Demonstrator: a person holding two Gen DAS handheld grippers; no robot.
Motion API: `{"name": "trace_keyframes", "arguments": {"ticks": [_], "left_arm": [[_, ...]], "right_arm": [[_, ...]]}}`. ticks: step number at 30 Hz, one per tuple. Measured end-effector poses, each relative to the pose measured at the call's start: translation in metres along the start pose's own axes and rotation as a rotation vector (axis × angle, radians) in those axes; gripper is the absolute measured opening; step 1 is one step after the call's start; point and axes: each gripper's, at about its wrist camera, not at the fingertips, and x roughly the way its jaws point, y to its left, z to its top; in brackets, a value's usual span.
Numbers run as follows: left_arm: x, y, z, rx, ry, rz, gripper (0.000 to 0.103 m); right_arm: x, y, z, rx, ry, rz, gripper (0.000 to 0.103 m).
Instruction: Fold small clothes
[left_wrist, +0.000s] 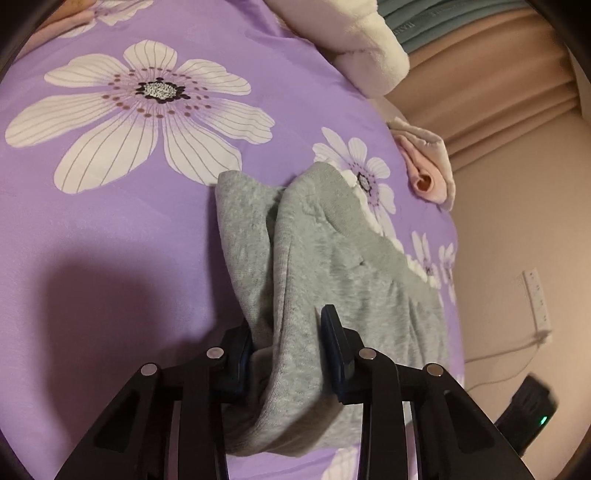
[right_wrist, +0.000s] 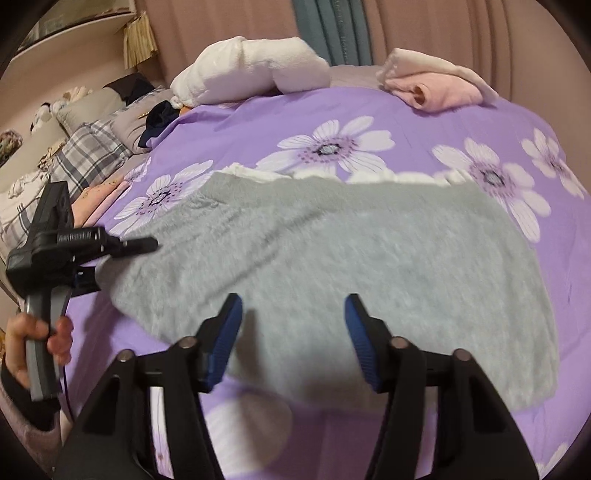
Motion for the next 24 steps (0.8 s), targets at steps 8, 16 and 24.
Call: {"name": "trace_keyframes", "arguments": {"ticks": [8, 16, 24], "left_arm": [[-0.011, -0.028, -0.005, 0.136, -0.04, 0.089, 0.027], [-0.018, -0.064, -0.01, 0.258, -0.085, 0.124, 0.027], [-0.021, -0.083, -0.011, 0.312, -0.096, 0.132, 0.027]], "right_arm": [[0.029, -0.002, 0.027, 0.02, 0.032, -0.026, 0.025], [0.05, -0.007, 0.015, 0.003, 0.115, -0.045, 0.024], [0.012, -0.002, 0.014, 0.001, 0.047, 0.017, 0.026]]}}
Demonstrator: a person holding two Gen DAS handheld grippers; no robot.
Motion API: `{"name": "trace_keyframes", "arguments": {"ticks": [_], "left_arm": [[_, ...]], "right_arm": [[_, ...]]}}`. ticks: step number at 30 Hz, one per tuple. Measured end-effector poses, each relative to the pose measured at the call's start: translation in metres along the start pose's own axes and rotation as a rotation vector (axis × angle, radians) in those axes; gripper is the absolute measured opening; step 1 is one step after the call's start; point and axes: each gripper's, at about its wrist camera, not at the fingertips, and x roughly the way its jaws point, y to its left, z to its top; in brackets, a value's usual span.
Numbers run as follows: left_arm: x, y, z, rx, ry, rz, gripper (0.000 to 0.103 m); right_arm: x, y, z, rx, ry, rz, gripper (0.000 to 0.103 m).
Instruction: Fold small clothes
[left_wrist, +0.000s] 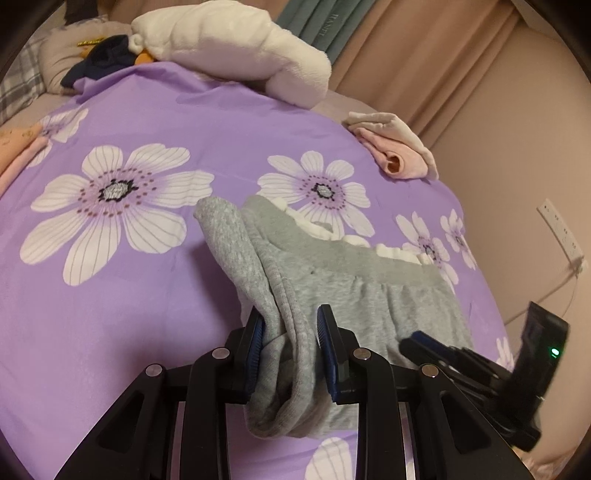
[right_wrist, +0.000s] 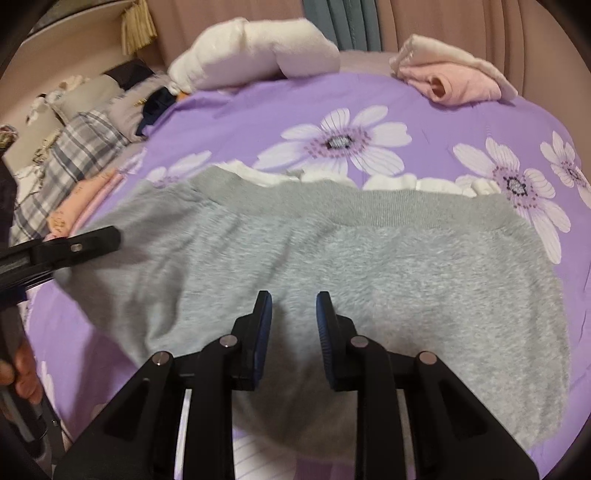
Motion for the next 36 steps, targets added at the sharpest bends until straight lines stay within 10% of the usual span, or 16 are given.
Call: {"name": "trace_keyframes", "arguments": {"ticks": [13, 24, 36], "left_arm": [[0.004, -0.01, -0.003, 0.023, 0.012, -0.016, 0.02], [0.006, -0.051, -0.013, 0.181, 0.011, -0.037, 0.019], [0.039, -0.091, -0.03, 0.347, 0.12, -0.06, 0.02]], "right_arm": [[0.011, -0.001, -0.019, 0.028, 0.054, 0.058, 0.026], [0.004, -0.033, 0.008, 0.406, -0.014, 0.579, 0.056], [0.044, -0.015, 0.044, 0.358, 0.169, 0.736, 0.07]]}}
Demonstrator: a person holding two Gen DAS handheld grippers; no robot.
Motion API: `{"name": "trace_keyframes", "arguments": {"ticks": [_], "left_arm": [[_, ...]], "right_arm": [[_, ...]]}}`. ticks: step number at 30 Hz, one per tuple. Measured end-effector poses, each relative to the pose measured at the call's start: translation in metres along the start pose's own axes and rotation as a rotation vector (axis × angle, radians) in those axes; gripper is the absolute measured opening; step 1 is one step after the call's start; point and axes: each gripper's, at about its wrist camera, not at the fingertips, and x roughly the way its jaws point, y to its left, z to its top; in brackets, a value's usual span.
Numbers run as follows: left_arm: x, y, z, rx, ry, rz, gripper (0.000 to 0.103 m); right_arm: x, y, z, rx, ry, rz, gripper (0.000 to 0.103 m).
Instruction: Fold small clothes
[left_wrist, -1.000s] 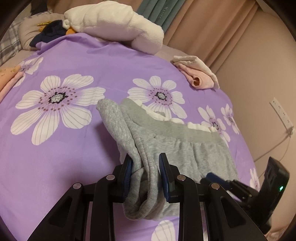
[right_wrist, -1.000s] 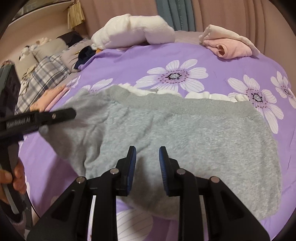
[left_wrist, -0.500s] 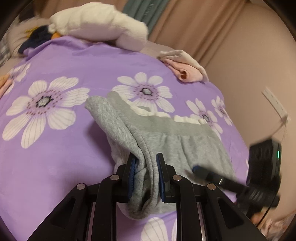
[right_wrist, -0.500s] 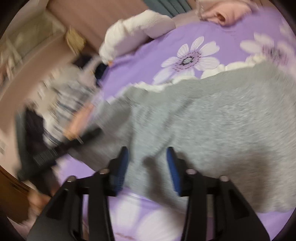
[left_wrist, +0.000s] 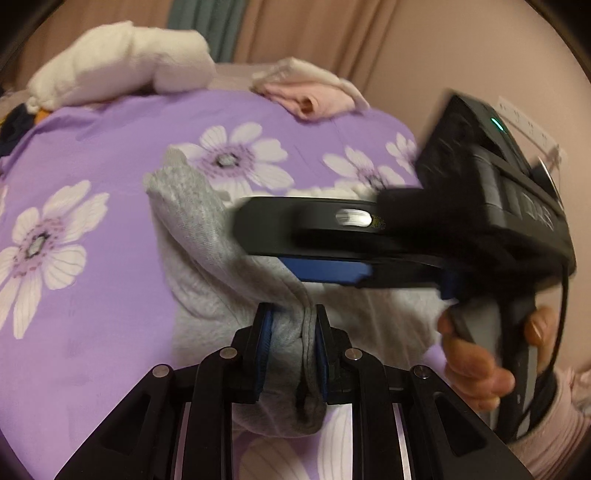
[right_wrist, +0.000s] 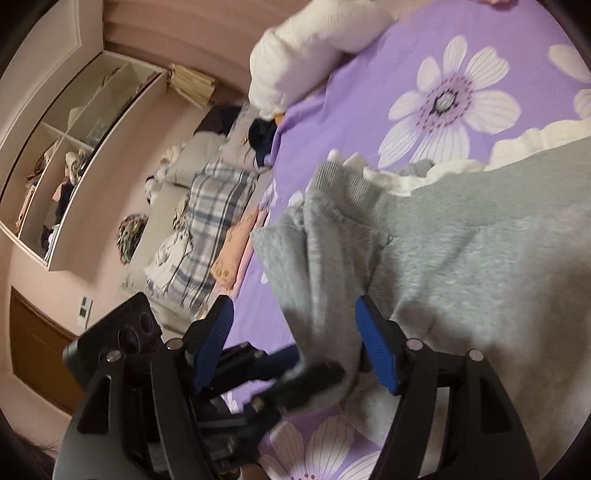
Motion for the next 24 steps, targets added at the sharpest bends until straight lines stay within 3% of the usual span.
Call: {"name": "trace_keyframes", "arguments": {"ticks": [5, 6, 7, 10, 13, 16, 20, 24], "left_arm": [[0.007, 0.001, -0.001, -0.006, 0.022, -0.023, 0.019], [0.007, 0.001, -0.001, -0.008, 0.026, -0.027, 0.02], [0.006, 0.001, -0.002, -0.008, 0.03, -0.032, 0.02], [0.004, 0.003, -0.005, -0.019, 0.031, -0.039, 0.02], [-0.003, 0.011, -0.008, -0.066, 0.032, -0.076, 0.028], [-0.019, 0.015, -0.013, -0.091, 0.027, -0.117, 0.045], [-0.046, 0.022, -0.026, -0.119, -0.012, -0.116, 0.065], [-0.059, 0.037, -0.042, -0.197, -0.023, -0.122, 0.068]], "right_arm": [[0.027, -0.003, 0.003, -0.006, 0.106, -0.038, 0.069], [0.03, -0.002, 0.003, -0.019, 0.109, -0.061, 0.063], [0.032, -0.002, 0.004, -0.033, 0.105, -0.095, 0.045], [0.039, -0.008, 0.008, -0.016, 0.084, -0.153, 0.017], [0.038, -0.01, 0.009, -0.013, 0.044, -0.173, 0.013], [0.03, -0.01, 0.009, -0.024, -0.004, -0.197, 0.012], [0.013, -0.009, 0.011, -0.048, -0.07, -0.238, 0.012], [-0.01, -0.004, 0.013, -0.078, -0.128, -0.263, 0.011]]}}
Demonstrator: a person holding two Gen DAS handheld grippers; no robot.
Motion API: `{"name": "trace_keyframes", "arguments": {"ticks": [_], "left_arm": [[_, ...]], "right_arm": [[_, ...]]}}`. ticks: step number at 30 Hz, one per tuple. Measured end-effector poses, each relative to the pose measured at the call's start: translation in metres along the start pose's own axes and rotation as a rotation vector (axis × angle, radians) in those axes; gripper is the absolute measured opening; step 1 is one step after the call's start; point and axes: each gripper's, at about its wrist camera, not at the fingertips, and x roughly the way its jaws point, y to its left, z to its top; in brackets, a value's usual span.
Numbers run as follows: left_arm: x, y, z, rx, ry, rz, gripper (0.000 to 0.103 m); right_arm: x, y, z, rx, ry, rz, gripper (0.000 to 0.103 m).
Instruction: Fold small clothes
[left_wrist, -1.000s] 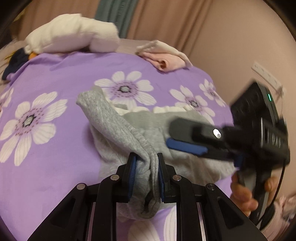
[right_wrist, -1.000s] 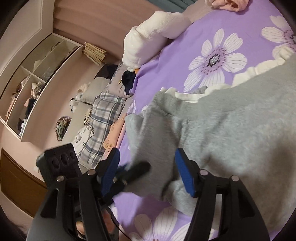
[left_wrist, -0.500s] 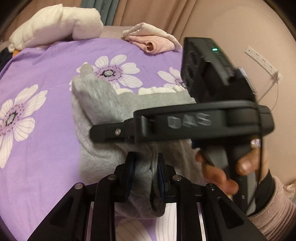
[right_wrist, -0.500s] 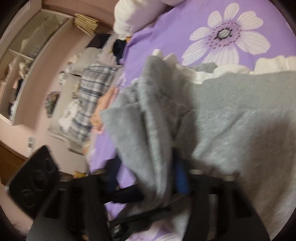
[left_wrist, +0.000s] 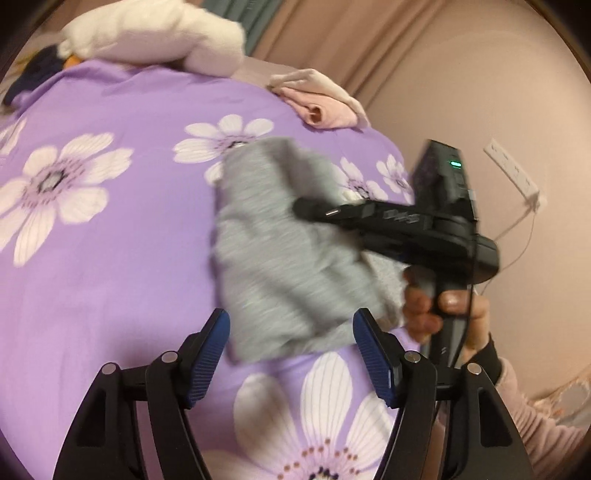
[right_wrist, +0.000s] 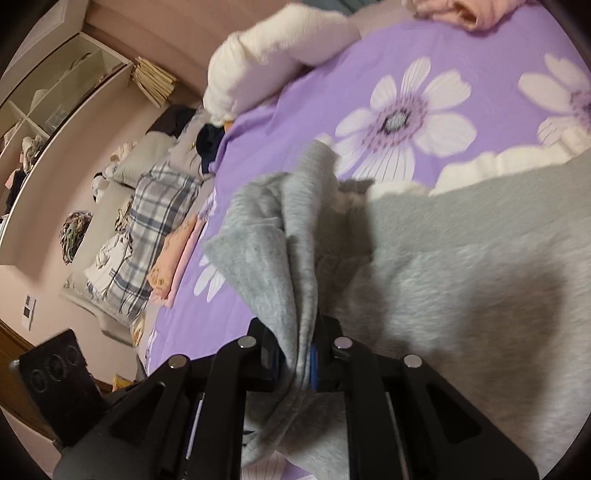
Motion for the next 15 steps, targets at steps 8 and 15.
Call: {"name": "trace_keyframes", "arguments": {"ticks": [8, 15], "left_arm": [[0.001, 0.013, -0.008, -0.078, 0.029, 0.0, 0.068], [0.01, 0.0, -0.011, -0.047, 0.059, -0.009, 0.068]], "right_arm": [[-0.065, -0.012, 0.019, -0.049, -0.111, -0.093, 0.011], [-0.138, -0.046, 0.028, -0.042, -0.213, -0.186, 0.011]]}}
